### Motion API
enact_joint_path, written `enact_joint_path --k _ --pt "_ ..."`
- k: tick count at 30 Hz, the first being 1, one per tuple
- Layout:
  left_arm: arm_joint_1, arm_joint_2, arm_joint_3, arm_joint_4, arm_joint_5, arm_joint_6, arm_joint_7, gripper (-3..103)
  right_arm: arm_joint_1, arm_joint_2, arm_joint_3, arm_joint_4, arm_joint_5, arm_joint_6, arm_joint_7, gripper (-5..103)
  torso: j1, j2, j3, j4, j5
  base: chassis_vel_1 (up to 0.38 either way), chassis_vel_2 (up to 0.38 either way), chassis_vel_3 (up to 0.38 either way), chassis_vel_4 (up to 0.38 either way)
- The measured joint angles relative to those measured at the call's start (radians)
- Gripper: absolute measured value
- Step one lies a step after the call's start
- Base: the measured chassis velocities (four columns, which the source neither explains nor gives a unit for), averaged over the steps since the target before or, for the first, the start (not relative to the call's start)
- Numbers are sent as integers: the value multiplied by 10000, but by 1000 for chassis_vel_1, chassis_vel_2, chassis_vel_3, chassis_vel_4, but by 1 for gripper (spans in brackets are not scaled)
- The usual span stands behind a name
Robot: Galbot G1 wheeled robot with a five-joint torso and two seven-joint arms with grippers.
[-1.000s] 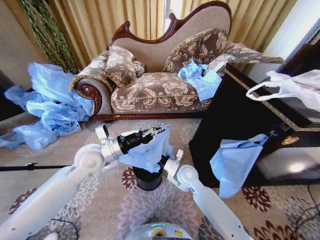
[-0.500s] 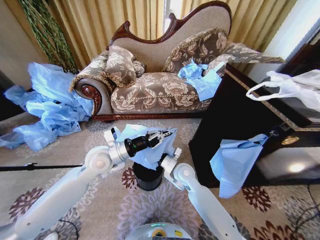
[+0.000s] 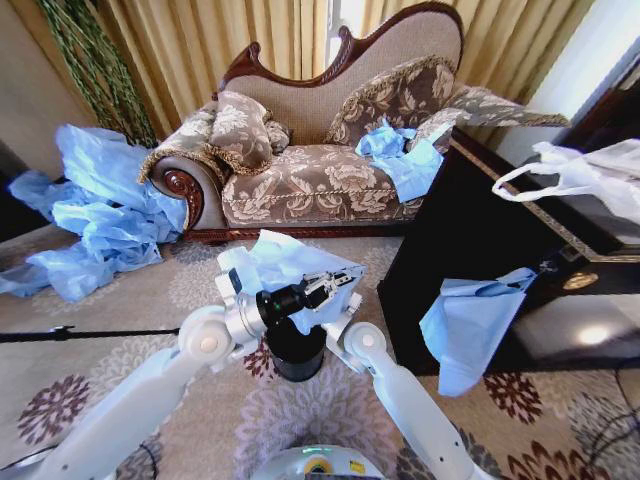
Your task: Place a garbage bag over the trash bin.
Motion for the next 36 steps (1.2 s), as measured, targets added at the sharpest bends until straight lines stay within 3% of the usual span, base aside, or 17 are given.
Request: enact_joint_path --k 8,12,16,18,22,28,36 --pt "825 -837 -450 191 21 -401 -391 0 -373 -781 0 83 -1406 -748 548 0 0 0 0 3 1 0 0 0 0" --pt "735 -1432 -247 757 35 -492 -550 0 -781 -1325 261 208 -2970 -1784 734 0 0 0 0 -9 -1 0 0 0 0" --pt "790 -1632 -248 823 -35 -561 -733 0 -846 -1454 286 236 -3710 -2527 837 0 0 0 0 -1 3 0 0 0 0" --pt "831 -1873 -261 1002 -195 -645 -983 0 -993 -1527 355 363 -4520 -3297 967 0 0 0 0 3 1 0 0 0 0" --pt "1046 -2147 -344 1253 -243 -792 -1271 0 -1127 -1561 286 406 -5156 -3506 968 0 0 0 -1 -7 0 0 0 0 0" --pt "1309 -2538 -777 1912 -115 -1137 -1539 0 -853 -1478 -116 106 -5597 -3671 964 0 0 -1 0 4 -1 0 0 0 0" --pt "1284 -3334 -1119 2739 -269 -1758 -2835 0 -440 -1415 -720 54 -5737 -3892 1509 0 0 0 0 -1 -1 0 0 0 0"
